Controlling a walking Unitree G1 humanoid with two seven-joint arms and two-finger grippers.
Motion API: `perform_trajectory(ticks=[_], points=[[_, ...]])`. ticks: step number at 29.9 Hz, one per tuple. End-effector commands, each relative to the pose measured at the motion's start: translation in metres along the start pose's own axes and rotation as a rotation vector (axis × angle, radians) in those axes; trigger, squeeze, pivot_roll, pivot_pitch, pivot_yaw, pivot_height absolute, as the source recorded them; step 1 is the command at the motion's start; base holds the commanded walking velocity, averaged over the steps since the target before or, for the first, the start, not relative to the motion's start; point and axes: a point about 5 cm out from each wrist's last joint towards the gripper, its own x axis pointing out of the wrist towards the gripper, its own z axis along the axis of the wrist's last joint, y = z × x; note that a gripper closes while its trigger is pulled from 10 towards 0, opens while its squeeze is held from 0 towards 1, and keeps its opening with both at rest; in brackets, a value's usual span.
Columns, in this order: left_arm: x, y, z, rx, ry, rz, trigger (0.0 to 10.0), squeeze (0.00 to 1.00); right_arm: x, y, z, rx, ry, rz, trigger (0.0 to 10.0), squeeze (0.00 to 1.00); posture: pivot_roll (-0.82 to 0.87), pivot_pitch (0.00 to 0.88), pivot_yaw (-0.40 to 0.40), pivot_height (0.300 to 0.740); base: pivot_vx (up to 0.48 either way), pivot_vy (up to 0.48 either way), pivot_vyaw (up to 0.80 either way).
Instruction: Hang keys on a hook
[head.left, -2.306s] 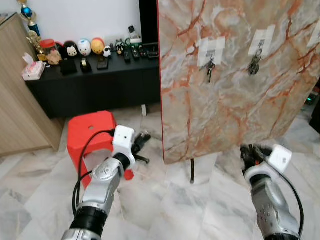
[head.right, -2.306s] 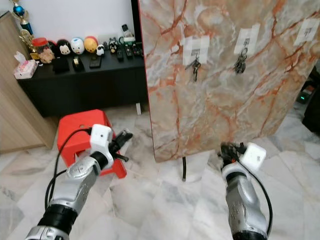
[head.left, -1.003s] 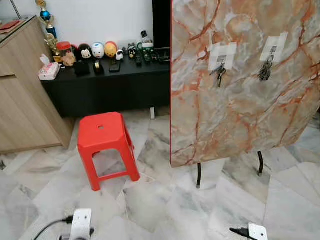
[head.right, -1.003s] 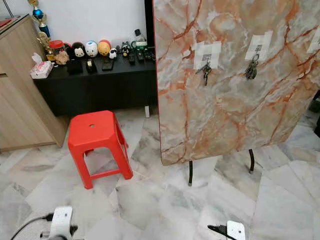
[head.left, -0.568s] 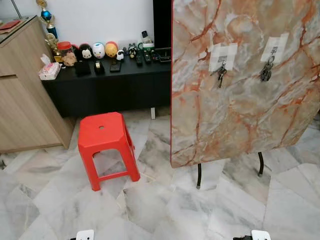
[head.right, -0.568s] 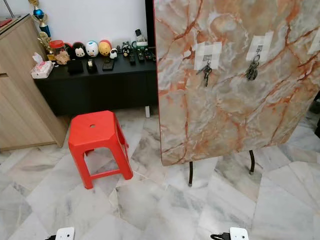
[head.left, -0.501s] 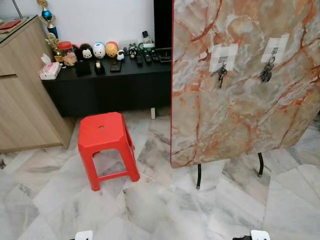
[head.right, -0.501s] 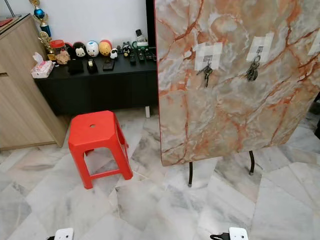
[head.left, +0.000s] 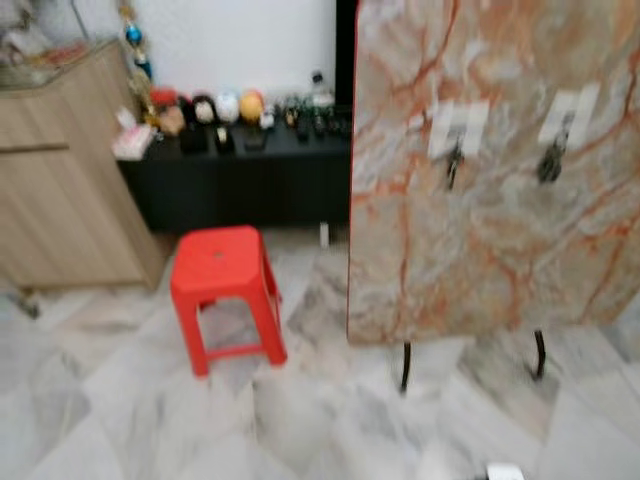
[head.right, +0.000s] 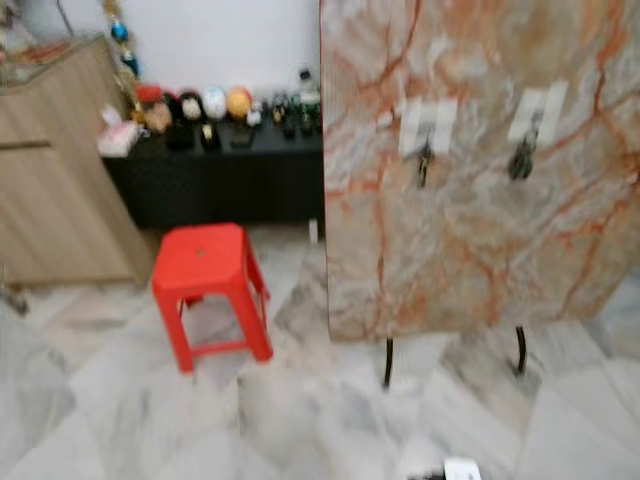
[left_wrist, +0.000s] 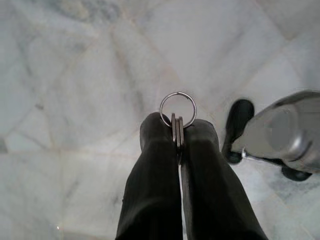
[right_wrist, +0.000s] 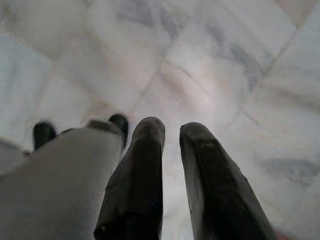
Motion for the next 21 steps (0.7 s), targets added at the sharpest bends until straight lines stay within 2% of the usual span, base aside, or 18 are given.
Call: perform_trajectory(ticks=[1,7,12,15,21], points=[[0.001,-0.001,0.001,-0.007,0.005,-0.006,10.0,0.0,-0.001,-0.003,-0.003,-0.011,0.018,-0.008,10.0,0.0,0.04,0.0,-0.012,0.715,0.0,-0.352,0.0],[0.002,-0.011,0.007,-0.01,-0.003,-0.018,10.0,0.0,-0.001,-0.003,-0.002,-0.047,0.015,-0.01,10.0,0.0,0.04,0.0,-0.022,0.715,0.0,-0.352,0.0],[0.003,-0.029,0.005,-0.016,0.003,-0.036,10.0,0.0,-0.001,-0.004,0.001,-0.084,0.018,-0.009,10.0,0.0,0.05,0.0,-0.039,0.715,0.0,-0.351,0.76],[0.002,-0.037,0.003,-0.025,0.011,-0.047,10.0,0.0,-0.001,-0.007,0.001,-0.053,0.022,-0.013,10.0,0.0,0.06,0.0,-0.049,0.715,0.0,-0.356,0.26],[0.002,-0.036,0.002,-0.027,0.012,-0.048,10.0,0.0,-0.001,-0.007,0.0,-0.054,0.026,-0.013,10.0,0.0,0.05,0.0,-0.046,0.715,0.0,-0.366,0.0]])
